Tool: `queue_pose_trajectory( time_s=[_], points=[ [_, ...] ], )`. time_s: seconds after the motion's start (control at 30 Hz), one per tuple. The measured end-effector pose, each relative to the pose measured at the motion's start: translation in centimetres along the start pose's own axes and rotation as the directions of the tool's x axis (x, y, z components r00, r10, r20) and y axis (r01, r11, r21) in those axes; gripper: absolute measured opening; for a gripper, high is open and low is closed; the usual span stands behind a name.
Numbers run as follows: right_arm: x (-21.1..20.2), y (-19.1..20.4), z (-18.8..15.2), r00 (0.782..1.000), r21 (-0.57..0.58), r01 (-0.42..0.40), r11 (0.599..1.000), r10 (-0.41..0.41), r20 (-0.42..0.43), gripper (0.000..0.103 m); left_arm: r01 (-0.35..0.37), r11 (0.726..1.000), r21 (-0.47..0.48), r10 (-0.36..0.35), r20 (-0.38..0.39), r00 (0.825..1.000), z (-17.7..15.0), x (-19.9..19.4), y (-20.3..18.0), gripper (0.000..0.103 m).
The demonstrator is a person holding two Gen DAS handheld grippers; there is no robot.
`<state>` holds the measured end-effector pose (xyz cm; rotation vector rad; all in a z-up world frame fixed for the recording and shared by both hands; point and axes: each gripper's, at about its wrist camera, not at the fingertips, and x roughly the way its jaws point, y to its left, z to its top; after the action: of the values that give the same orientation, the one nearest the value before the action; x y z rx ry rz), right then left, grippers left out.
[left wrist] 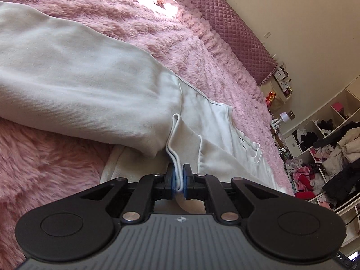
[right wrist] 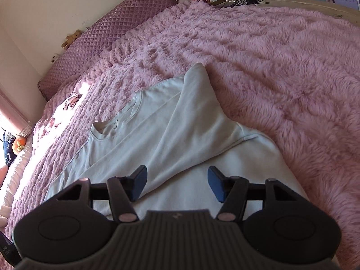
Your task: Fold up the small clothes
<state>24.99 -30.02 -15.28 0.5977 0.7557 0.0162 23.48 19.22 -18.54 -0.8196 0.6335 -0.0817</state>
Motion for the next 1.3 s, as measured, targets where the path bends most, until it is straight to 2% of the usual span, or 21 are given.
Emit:
queue_pose_trajectory(
  time_s=[0.1,0.13,0.23,0.33,0.37,0.4,0.43,0.5,0.57,0.6,0.63,0.73,0.8,0.87,1.03,1.17,1.2,1.3],
  points=[
    [0.6,-0.9,0.4,1.000,0.057,0.010,0.998,-0.009,-0.016,0.057,0.046,0.996,-0.076,-0.047,-0.012,0.999,0.9,0.6,0.6,0.037],
    [0.7,-1.0,0.4,1.000,0.069,0.009,0.998,-0.008,-0.020,0.057,0.053,0.995,-0.083,-0.054,-0.013,0.998,1.3,0.9,0.6,0.043],
    [0.9,-0.8,0.4,1.000,0.064,0.005,0.998,-0.003,-0.025,0.057,0.043,0.996,-0.073,-0.044,-0.014,0.999,2.3,2.0,0.3,0.049],
    [1.0,-0.4,0.2,1.000,0.049,0.001,0.999,0.000,-0.024,0.057,0.065,0.995,-0.071,-0.067,-0.019,0.998,2.8,3.3,-0.1,0.048],
    [1.0,-0.3,0.2,1.000,0.044,0.001,0.999,0.000,-0.023,0.057,0.072,0.995,-0.070,-0.074,-0.019,0.997,2.9,3.5,-0.3,0.044],
    [1.1,-0.3,0.2,1.000,0.040,0.003,0.999,-0.002,-0.021,0.057,0.063,0.996,-0.059,-0.063,-0.006,0.998,2.8,3.4,-0.6,0.019],
    [1.1,-0.2,0.2,1.000,0.033,0.012,0.999,-0.011,-0.017,0.057,0.051,0.998,-0.043,-0.051,0.005,0.999,2.8,3.2,-0.9,0.003],
    [1.4,-0.4,0.3,0.999,0.026,0.031,0.999,-0.030,-0.014,0.057,0.087,0.996,-0.026,-0.085,0.071,0.994,2.6,1.9,-1.4,0.003],
    [1.6,-0.9,0.4,0.999,0.036,0.044,0.998,-0.044,-0.011,0.057,0.107,0.994,0.033,-0.111,0.169,0.979,2.3,0.0,-2.3,0.003],
    [1.6,-1.1,0.4,0.999,0.040,0.049,0.998,-0.048,-0.010,0.057,0.095,0.994,0.054,-0.105,0.220,0.970,2.1,-0.8,-2.7,0.003],
    [1.7,-1.2,0.5,0.998,0.043,0.057,0.997,-0.056,-0.008,0.057,0.075,0.996,0.054,-0.086,0.229,0.970,2.1,-0.9,-2.7,0.003],
    [1.7,-1.6,0.5,0.998,0.051,0.070,0.996,-0.070,-0.002,0.057,-0.015,1.000,0.024,0.011,0.167,0.986,2.0,0.6,-1.6,0.003],
    [1.7,-1.5,0.5,0.997,0.056,0.077,0.995,-0.077,0.005,0.057,-0.068,0.998,0.007,0.066,0.137,0.988,1.7,1.7,-0.6,0.003],
    [1.4,-1.3,0.5,0.996,0.063,0.082,0.995,-0.084,0.026,0.057,-0.082,0.997,0.014,0.080,0.124,0.989,1.4,2.2,-0.3,0.003],
    [1.9,-0.7,1.3,0.996,0.060,0.024,0.998,-0.029,0.083,0.058,-0.099,0.994,0.035,0.095,0.115,0.989,1.5,2.0,-0.7,0.004],
    [3.8,-0.4,1.9,0.996,0.042,0.068,0.997,-0.071,0.062,0.058,-0.097,0.995,0.027,0.094,0.098,0.991,1.8,2.0,-0.6,0.005],
    [4.2,-0.4,1.9,0.994,0.040,0.097,0.994,-0.099,0.051,0.058,-0.096,0.995,0.027,0.093,0.092,0.991,1.9,2.0,-0.6,0.006],
    [5.0,-0.1,1.7,0.990,-0.014,0.138,0.990,-0.137,0.033,0.058,-0.094,0.995,0.024,0.092,0.063,0.994,2.4,2.0,-0.8,0.023]
  ],
)
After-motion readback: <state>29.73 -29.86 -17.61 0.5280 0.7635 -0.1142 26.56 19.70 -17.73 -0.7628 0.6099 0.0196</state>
